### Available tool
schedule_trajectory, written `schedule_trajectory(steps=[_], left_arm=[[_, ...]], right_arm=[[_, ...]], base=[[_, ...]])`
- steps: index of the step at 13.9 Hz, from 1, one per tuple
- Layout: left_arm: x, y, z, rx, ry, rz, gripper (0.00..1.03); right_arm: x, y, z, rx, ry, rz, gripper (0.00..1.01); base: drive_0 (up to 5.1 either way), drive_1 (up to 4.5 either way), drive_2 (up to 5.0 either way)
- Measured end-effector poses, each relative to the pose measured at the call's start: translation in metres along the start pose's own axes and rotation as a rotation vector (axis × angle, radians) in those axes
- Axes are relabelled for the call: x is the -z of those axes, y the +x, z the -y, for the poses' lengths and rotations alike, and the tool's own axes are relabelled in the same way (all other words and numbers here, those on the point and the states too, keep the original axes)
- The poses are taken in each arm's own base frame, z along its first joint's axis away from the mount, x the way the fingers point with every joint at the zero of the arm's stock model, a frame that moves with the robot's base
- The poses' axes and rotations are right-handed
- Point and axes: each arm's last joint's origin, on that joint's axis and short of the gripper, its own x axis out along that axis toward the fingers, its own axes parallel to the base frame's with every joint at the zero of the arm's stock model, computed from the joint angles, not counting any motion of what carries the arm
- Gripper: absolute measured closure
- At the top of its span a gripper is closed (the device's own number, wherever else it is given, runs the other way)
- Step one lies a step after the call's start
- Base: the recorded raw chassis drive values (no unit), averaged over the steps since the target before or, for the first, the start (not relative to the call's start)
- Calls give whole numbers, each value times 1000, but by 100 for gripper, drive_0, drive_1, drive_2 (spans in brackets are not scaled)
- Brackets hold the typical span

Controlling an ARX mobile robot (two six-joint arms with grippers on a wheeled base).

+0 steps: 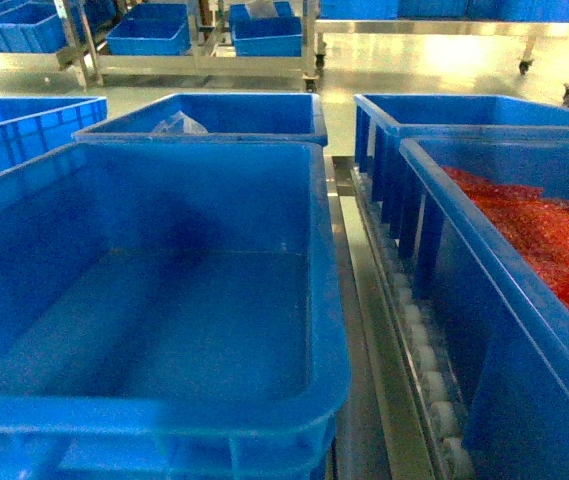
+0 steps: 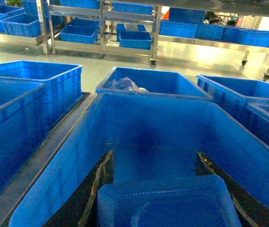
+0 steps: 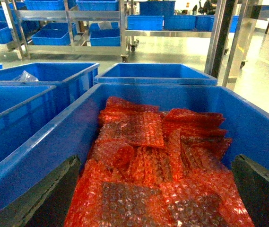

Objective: Pick blue part to blue bin on bottom shelf

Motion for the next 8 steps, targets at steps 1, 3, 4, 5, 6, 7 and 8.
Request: schedule_trajectory(steps=[1, 3, 4, 5, 6, 7, 8], left_arm=[[1, 0, 0, 1, 4, -8, 60], [0, 0, 0, 0, 2, -3, 60], [0, 0, 0, 0, 3, -5, 60], [0, 0, 0, 0, 2, -4, 60], [0, 0, 0, 0, 2, -3, 60], [0, 0, 0, 0, 2, -4, 60], [0, 0, 0, 0, 2, -4, 60]], right_arm=[[1, 0, 0, 0, 0, -7, 3], [0, 0, 0, 0, 0, -4, 3], [0, 0, 0, 0, 0, -4, 3], [0, 0, 0, 0, 0, -3, 3], [0, 0, 0, 0, 0, -4, 3], [0, 0, 0, 0, 0, -3, 3], [0, 0, 0, 0, 0, -3, 3]], base=[[5, 408, -398], [0, 0, 0], [0, 0, 0], [0, 0, 0], [0, 0, 0], [0, 0, 0], [0, 0, 0]])
